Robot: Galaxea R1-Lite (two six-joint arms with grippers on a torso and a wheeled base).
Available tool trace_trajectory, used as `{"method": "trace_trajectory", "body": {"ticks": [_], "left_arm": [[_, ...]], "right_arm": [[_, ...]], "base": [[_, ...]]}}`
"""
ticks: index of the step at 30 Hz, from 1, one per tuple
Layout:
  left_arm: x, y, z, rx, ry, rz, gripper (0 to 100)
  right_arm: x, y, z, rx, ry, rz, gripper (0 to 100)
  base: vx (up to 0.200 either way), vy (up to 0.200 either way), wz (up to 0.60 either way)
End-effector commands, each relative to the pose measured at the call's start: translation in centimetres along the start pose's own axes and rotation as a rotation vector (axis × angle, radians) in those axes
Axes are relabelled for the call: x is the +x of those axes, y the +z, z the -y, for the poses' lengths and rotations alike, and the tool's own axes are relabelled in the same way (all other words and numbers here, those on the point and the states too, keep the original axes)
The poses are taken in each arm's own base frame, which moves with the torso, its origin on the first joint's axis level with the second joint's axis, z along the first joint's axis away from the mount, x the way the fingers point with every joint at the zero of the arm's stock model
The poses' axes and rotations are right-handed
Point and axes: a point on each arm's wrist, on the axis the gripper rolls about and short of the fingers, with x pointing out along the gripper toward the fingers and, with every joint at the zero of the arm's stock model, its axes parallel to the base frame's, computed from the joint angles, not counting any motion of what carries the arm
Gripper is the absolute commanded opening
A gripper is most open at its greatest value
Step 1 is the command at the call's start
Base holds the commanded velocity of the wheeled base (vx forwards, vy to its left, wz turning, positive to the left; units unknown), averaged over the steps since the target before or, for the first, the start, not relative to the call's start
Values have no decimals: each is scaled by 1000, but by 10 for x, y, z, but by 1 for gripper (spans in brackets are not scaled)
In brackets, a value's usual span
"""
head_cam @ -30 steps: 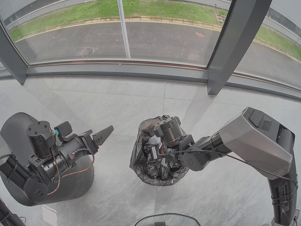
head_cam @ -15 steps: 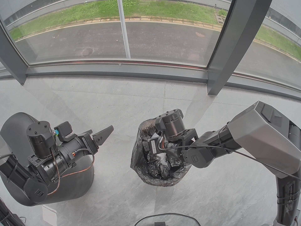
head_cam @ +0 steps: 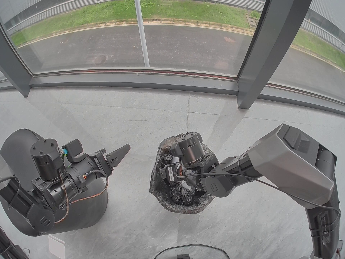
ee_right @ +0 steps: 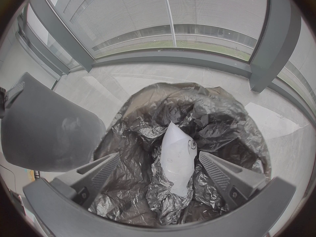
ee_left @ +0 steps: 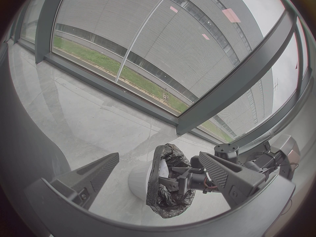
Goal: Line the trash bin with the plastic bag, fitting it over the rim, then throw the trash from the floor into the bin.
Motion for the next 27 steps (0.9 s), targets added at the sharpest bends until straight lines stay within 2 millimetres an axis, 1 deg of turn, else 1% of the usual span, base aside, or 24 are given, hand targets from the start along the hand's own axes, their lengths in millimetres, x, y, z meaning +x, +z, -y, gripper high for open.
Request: {"method": "trace_trajectory", "body": {"ticks": [1,3,4,8,9,10,12,15,16,18,21,25,27], "left_arm": [[0,-1,0,0,2,-2,100],[0,-1,0,0,2,-2,100],[1,-1,-1,-2,3,-4,100],[1,-1,-1,-2,3,-4,100],[1,-1,-1,-2,3,-4,100],[1,-1,-1,-2,3,-5,100],[1,-1,-1,-2,3,-5,100],[1,-2,-1,-2,4,-6,100],[1,-2,-1,-2,5,-8,100],[2,-3,-2,-3,6,-14,100],[3,-4,-2,-4,8,-18,100],[3,-4,-2,-4,8,-18,100],[3,-4,-2,-4,8,-18,100]], "right_arm": [[25,-11,4,-3,-18,-18,100],[30,-11,7,2,-27,-18,100],[37,-11,10,5,-35,-17,100],[51,-18,14,-4,-54,-24,100],[51,-18,14,-4,-54,-24,100],[56,-21,17,-8,-60,-28,100],[58,-21,18,-6,-63,-27,100],[67,-25,17,-13,-66,-29,100],[68,-25,16,-14,-66,-29,100],[78,-26,18,-23,-78,-36,100],[84,-25,20,-19,-85,-35,100],[86,-24,19,-21,-85,-35,100],[88,-26,19,-23,-85,-38,100]], "base": [[0,0,0],[0,0,0],[0,0,0],[0,0,0],[0,0,0],[0,0,0],[0,0,0],[0,0,0],[0,0,0],[0,0,0],[0,0,0],[0,0,0],[0,0,0]]}}
